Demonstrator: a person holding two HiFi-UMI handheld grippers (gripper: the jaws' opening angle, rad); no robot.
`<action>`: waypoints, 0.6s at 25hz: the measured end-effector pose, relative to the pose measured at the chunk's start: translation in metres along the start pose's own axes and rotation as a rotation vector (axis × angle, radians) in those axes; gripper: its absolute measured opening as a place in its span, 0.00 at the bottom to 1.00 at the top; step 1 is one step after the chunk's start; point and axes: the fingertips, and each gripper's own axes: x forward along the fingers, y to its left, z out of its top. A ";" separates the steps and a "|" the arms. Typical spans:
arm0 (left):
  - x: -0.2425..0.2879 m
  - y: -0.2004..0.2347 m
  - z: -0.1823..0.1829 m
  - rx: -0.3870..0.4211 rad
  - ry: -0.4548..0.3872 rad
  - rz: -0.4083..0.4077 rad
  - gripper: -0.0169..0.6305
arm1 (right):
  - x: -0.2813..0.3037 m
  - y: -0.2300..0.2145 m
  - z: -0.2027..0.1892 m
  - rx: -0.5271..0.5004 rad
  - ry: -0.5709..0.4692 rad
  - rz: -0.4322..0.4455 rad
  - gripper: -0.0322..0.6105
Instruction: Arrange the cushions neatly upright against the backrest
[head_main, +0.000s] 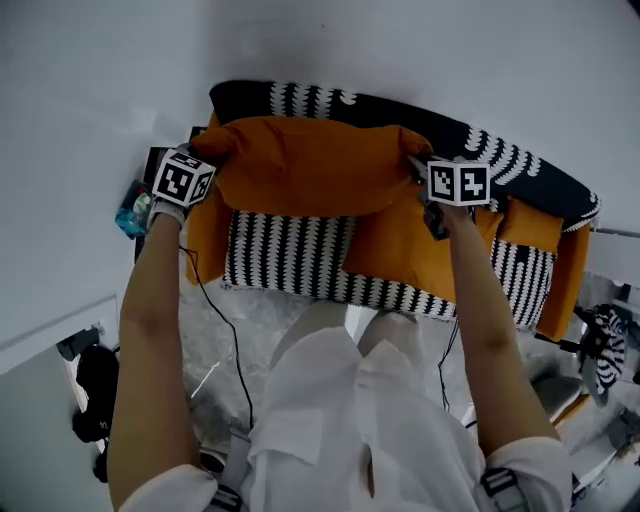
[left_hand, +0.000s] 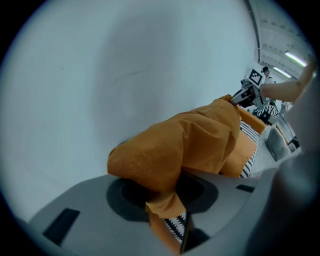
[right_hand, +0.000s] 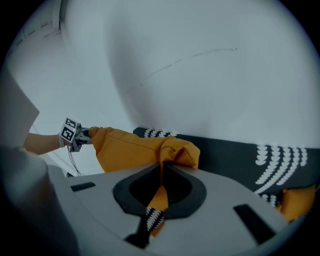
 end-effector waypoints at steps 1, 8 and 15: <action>0.007 0.012 -0.006 -0.003 0.013 -0.003 0.26 | 0.012 0.005 0.002 0.015 0.004 0.000 0.08; 0.049 0.069 -0.016 -0.011 0.036 -0.031 0.26 | 0.068 0.015 0.023 0.037 0.031 -0.056 0.08; 0.114 0.069 0.006 0.026 0.018 -0.055 0.26 | 0.092 -0.031 0.002 0.102 0.071 -0.122 0.08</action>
